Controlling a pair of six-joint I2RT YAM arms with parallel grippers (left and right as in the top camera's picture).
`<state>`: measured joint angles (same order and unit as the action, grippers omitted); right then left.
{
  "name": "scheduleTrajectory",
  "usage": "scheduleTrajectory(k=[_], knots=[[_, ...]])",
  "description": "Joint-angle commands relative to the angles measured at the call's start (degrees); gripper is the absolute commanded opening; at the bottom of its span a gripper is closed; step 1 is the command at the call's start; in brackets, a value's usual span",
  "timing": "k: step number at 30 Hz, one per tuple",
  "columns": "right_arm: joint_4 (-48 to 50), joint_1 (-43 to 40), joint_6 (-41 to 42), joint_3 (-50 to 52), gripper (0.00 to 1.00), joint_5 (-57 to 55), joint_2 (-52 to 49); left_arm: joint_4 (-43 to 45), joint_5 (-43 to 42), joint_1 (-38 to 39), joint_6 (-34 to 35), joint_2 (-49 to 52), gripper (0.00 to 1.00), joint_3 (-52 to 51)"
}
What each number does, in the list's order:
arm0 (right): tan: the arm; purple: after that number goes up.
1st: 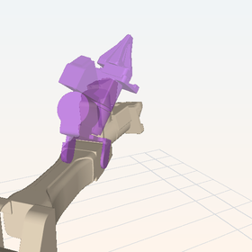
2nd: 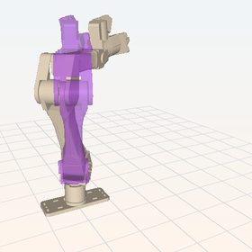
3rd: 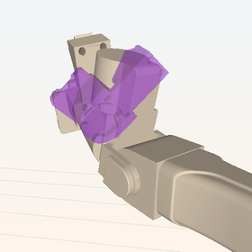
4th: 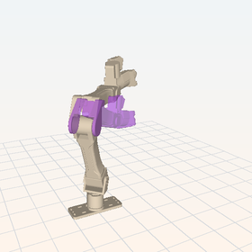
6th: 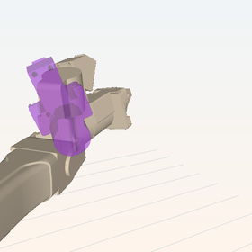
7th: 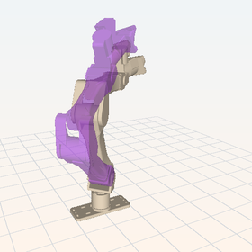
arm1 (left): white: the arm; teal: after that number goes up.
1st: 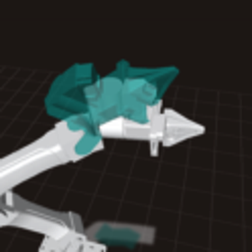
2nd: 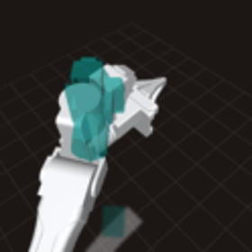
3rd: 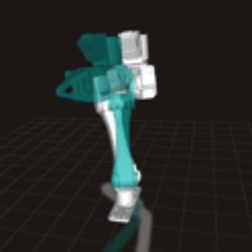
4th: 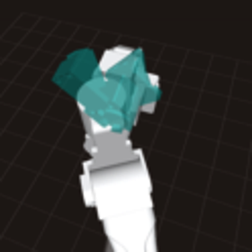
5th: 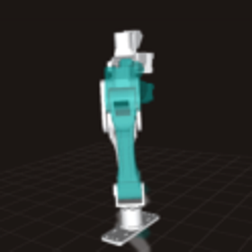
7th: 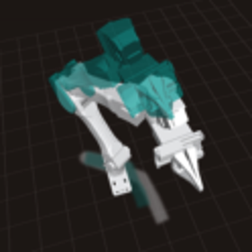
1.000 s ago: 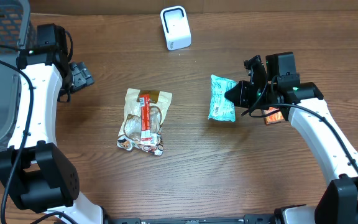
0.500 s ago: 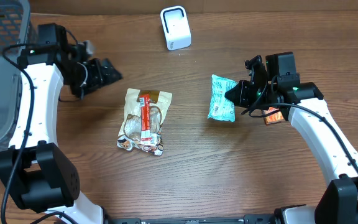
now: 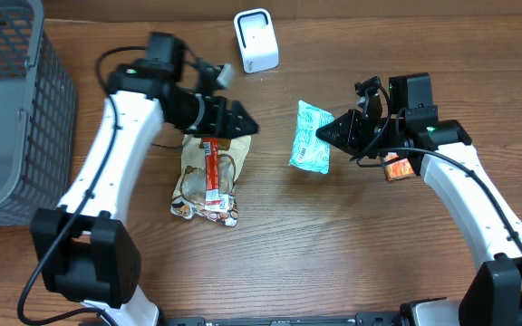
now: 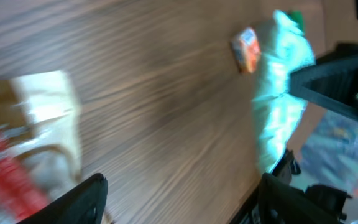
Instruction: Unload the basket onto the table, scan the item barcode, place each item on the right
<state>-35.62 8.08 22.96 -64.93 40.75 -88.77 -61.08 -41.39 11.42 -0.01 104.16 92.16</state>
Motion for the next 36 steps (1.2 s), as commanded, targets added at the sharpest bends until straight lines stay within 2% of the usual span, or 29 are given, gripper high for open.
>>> scheduleTrajectory(k=[1, 6, 10, 14, 19, 23, 26, 29, 31, 32, 33, 36], knots=[[0.4, 0.0, 2.3, -1.0, 0.04, 4.8, 0.7, 2.0, -1.5, 3.9, 0.3, -1.1, 0.7, 0.9], [0.5, 0.0, 4.1, -1.0, 0.04, 5.2, 0.7, 5.7, -1.4, 8.4, 0.5, -1.1, 0.7, 0.9], [0.4, 0.0, 4.3, -1.0, 0.04, 6.1, 0.7, 7.5, 3.4, 10.9, 5.0, -1.1, 0.74, 0.9], [0.6, 0.0, 4.4, -1.0, 0.04, 6.1, 0.7, 8.0, 3.9, 12.5, 5.8, -1.0, 0.76, 0.9], [1.5, 0.0, 4.5, -1.0, 0.04, 6.1, 0.7, 7.8, 3.9, 14.0, 5.8, -0.4, 0.72, 0.9], [3.9, -0.1, 4.5, -1.0, 0.04, 9.4, 0.7, 7.8, 4.2, 14.6, 5.8, 0.1, 0.59, 0.7], [4.8, -0.1, 4.5, -1.0, 0.04, 10.4, 0.7, 7.6, 4.1, 14.6, 5.8, 0.6, 0.43, 0.6], [4.7, -0.1, 4.5, -1.0, 0.04, 10.3, 0.7, 7.5, 4.1, 14.6, 5.8, 0.6, 0.38, 0.6], [4.9, -0.1, 4.5, -1.0, 0.04, 9.9, 0.7, 7.5, 4.1, 14.6, 5.8, 0.6, 0.25, 0.6], [4.9, -0.1, 4.5, -1.0, 0.04, 9.6, 0.7, 7.5, 4.1, 14.6, 5.8, 0.6, 0.13, 0.6], [4.9, -0.1, 4.5, -1.0, 0.04, 9.2, 0.7, 7.6, 4.2, 14.4, 5.7, 0.6, 0.04, 0.6], [5.2, -0.1, 4.0, -1.0, 0.04, 9.3, 0.7, 7.8, 4.1, 13.9, 5.6, 0.6, 0.04, 0.6]])
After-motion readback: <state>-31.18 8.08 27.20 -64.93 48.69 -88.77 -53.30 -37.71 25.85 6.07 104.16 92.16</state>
